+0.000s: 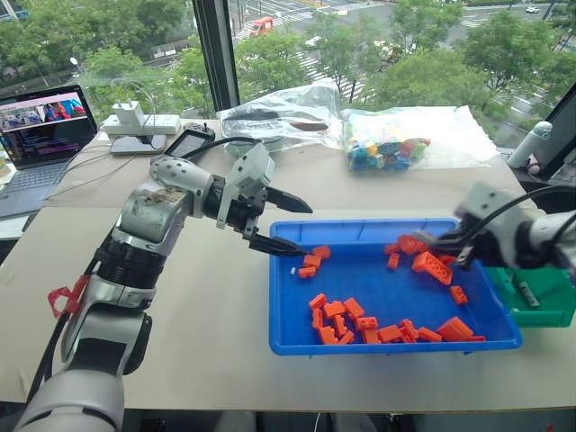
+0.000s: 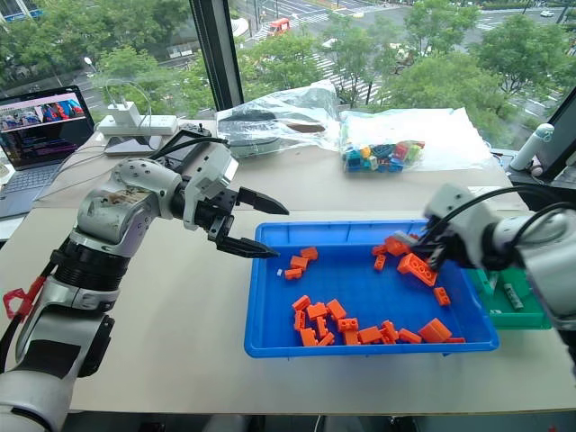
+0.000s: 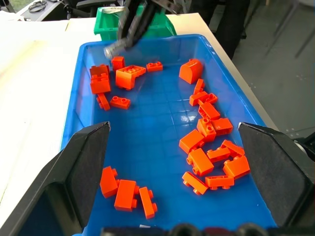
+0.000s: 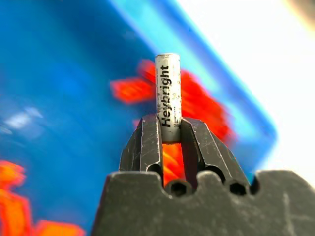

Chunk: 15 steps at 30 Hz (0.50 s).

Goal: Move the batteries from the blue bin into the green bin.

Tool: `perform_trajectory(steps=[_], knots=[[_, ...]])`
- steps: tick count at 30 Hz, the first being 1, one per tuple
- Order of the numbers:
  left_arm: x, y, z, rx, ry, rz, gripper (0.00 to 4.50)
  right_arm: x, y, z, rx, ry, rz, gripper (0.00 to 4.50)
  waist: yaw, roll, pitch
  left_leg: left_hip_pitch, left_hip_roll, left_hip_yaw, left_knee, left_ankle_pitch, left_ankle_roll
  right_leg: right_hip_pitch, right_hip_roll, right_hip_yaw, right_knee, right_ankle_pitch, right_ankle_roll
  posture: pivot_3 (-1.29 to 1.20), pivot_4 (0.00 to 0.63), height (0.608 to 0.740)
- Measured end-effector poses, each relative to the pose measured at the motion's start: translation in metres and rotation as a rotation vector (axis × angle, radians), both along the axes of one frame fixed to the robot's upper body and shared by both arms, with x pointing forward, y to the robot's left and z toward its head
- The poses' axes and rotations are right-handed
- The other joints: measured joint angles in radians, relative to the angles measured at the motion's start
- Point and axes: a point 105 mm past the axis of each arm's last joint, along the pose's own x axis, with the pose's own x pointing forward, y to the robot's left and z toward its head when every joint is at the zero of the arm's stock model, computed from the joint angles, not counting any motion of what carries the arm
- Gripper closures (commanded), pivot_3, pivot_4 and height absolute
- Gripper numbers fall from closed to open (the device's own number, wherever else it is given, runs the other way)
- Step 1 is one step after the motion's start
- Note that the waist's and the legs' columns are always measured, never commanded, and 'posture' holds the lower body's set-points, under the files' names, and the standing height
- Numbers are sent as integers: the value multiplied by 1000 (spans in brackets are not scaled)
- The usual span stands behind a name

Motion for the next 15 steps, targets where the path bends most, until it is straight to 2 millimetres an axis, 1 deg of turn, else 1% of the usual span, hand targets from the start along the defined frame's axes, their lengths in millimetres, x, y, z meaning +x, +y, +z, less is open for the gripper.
perform_trajectory(steps=[2,3,4,6,8,10,11,12,13,15], knots=[[0,-2,0,-6,-4,-10,0,-5,-40,13,-90,-21,-147,4270,5,0,0,0,0,0,0,0,0,0,0,0,0,0,0,0,150,737],[0,-2,0,-6,-3,-9,0,-9,-53,19,-122,-33,-198,4270,5,0,0,0,0,1,0,0,0,0,0,0,0,0,0,0,150,737],[1,-2,0,-7,-1,-7,0,-12,-62,21,-140,-37,-230,4270,5,0,0,0,0,1,0,0,0,0,0,0,0,0,0,0,150,737],[1,-3,0,-9,1,-11,0,-15,-72,16,-151,-24,-266,4270,-4,0,0,0,1,1,0,0,0,0,0,0,0,0,0,0,150,737],[0,-4,0,-11,1,-17,0,-17,-76,6,-148,-3,-282,4270,-9,0,0,0,1,1,0,0,0,0,0,1,0,0,0,0,150,737],[0,-5,0,-10,0,-17,0,-17,-77,-9,-122,22,-291,4270,-11,0,0,0,1,1,0,0,0,0,0,1,0,0,0,0,150,737],[1,-4,0,-8,-1,-15,0,-17,-76,-16,-107,38,-288,3267,-11,0,0,0,1,1,0,0,0,0,0,0,0,0,0,0,150,737],[2,-4,-1,-5,-5,-8,0,-17,-75,-23,-92,52,-286,3068,-10,0,0,0,1,1,0,0,0,0,0,1,0,0,0,0,150,737],[3,-4,-1,-3,-10,2,0,-18,-74,-28,-83,59,-286,2680,-9,0,0,0,1,1,0,0,0,0,0,1,0,0,0,0,150,737],[7,-3,-3,0,-21,24,0,-18,-76,-29,-85,58,-295,1998,-8,0,0,0,0,1,0,0,0,0,0,1,0,0,0,0,150,737]])
